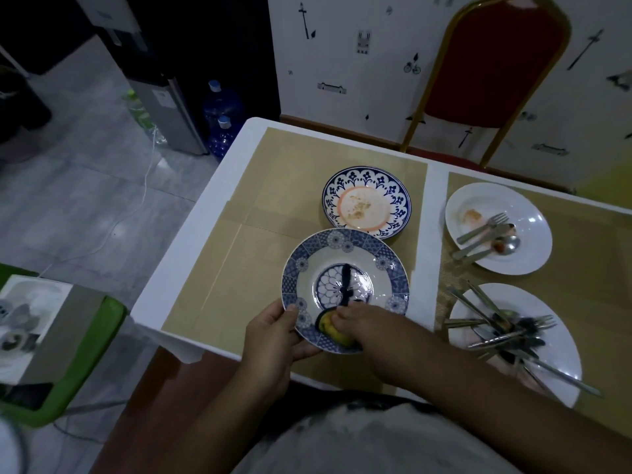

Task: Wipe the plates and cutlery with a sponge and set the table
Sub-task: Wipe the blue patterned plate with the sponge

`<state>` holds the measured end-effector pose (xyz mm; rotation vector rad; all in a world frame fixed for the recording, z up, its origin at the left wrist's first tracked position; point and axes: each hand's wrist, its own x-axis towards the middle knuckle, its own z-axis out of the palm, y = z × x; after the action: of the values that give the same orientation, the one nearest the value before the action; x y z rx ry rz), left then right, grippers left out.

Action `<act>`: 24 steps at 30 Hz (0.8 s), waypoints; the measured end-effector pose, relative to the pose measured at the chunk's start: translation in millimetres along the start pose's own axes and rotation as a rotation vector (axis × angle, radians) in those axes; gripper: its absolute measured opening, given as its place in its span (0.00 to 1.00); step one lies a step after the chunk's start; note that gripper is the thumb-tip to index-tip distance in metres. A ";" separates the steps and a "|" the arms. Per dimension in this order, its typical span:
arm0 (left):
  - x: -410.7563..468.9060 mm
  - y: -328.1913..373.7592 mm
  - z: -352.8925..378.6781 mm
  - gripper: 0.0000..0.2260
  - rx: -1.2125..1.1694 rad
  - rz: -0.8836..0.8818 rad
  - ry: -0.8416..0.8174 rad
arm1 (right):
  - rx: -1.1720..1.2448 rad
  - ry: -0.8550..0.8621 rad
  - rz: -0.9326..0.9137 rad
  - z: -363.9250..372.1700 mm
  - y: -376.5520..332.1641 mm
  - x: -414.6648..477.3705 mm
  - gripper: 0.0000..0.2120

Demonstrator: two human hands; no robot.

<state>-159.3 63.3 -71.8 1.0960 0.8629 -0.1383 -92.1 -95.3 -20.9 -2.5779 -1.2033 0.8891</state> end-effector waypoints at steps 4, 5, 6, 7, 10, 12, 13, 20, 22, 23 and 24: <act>-3.4 -3.0 4.0 0.12 0.037 0.008 -0.048 | -0.035 0.084 0.010 4.4 4.4 29.9 0.41; -4.2 -2.7 5.3 0.12 0.043 0.019 -0.051 | -0.070 0.157 0.063 -0.2 9.0 35.2 0.41; -4.9 -2.1 6.1 0.12 0.043 0.028 -0.047 | -0.102 0.228 0.126 -4.2 15.2 38.3 0.39; -5.5 -1.1 6.4 0.11 0.035 0.035 -0.035 | -0.131 0.273 0.194 -8.0 20.3 37.8 0.36; -2.5 3.3 5.7 0.10 0.012 0.043 0.014 | -0.227 0.232 0.341 -4.3 27.8 27.8 0.30; 1.7 4.2 6.1 0.10 0.014 0.048 0.036 | -0.181 0.133 0.351 3.6 20.5 21.2 0.29; 3.2 4.5 6.5 0.10 0.016 0.048 0.044 | -0.114 0.076 0.321 7.4 14.1 18.8 0.30; 9.6 2.5 -0.9 0.10 0.027 0.046 0.062 | 0.070 0.034 0.166 6.2 11.0 6.0 0.32; 10.4 3.6 -2.9 0.10 0.034 0.045 0.064 | -0.055 0.059 0.222 6.4 27.3 5.3 0.30; 10.1 4.2 -2.6 0.10 0.038 0.040 0.058 | -0.093 0.059 0.239 7.8 32.7 5.2 0.31; 9.7 4.3 -1.5 0.10 0.045 0.034 0.053 | -0.099 0.059 0.244 9.5 34.2 5.0 0.31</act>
<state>-151.5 69.6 -75.5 1.1600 0.8914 -0.1012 -73.0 -115.2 -43.8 -2.8537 -0.9545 0.8081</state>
